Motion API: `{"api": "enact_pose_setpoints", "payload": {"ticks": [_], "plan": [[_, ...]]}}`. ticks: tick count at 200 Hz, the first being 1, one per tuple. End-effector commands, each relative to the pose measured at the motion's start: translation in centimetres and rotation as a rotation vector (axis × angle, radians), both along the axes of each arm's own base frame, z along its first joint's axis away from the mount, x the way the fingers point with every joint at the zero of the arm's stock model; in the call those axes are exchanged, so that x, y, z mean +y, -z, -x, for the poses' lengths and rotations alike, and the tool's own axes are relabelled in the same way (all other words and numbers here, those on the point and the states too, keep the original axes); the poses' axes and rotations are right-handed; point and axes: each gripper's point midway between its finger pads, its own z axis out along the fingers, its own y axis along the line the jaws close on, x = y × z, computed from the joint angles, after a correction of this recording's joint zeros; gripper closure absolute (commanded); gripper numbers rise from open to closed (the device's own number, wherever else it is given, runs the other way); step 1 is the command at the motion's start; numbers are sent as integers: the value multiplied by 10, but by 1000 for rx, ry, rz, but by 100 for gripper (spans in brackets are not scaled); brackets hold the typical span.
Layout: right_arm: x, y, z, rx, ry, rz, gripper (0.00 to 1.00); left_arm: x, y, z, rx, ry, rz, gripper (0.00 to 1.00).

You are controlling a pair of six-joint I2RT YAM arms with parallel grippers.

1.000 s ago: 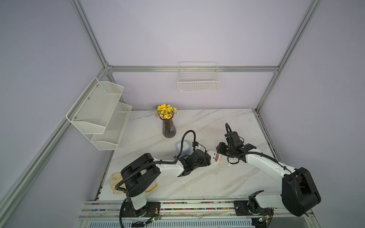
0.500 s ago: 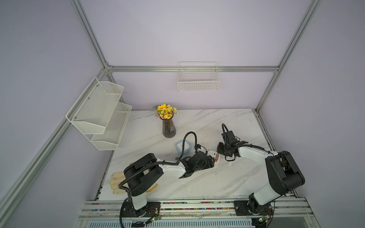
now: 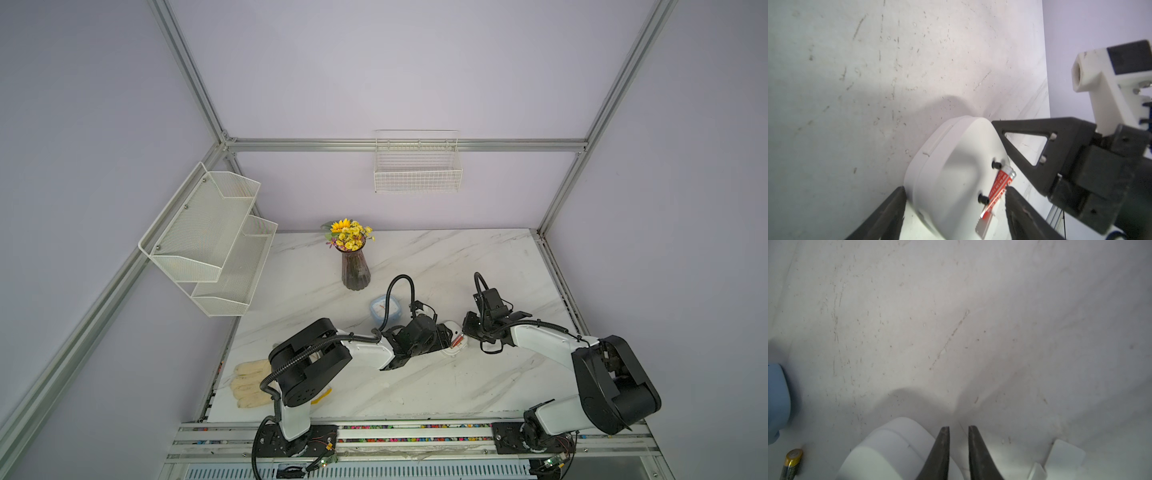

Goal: Insert the battery into the alarm
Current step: Adjust the alarm at the center of the board, then install the battery in the alarm.

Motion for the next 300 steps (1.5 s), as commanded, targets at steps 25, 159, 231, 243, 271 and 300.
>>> {"api": "enact_pose_setpoints", "payload": {"ticks": [25,159,231,243,271,300], "plan": [[25,1,28,18,3,-58,77,7,-24,-30,-69,-59,39,25],[54,-84,55,-83,-66,-106,77,44,-11,14,12,65,-57,33],[71,-62,67,-34,-86,-23,79,31,-6,16,22,93,-47,44],[74,-59,67,-31,-89,-26,79,32,-4,17,26,92,-48,44],[75,-55,66,-30,-82,-4,82,35,-2,16,25,79,-57,45],[73,-53,63,-39,-69,10,82,36,0,17,26,75,-62,46]]}}
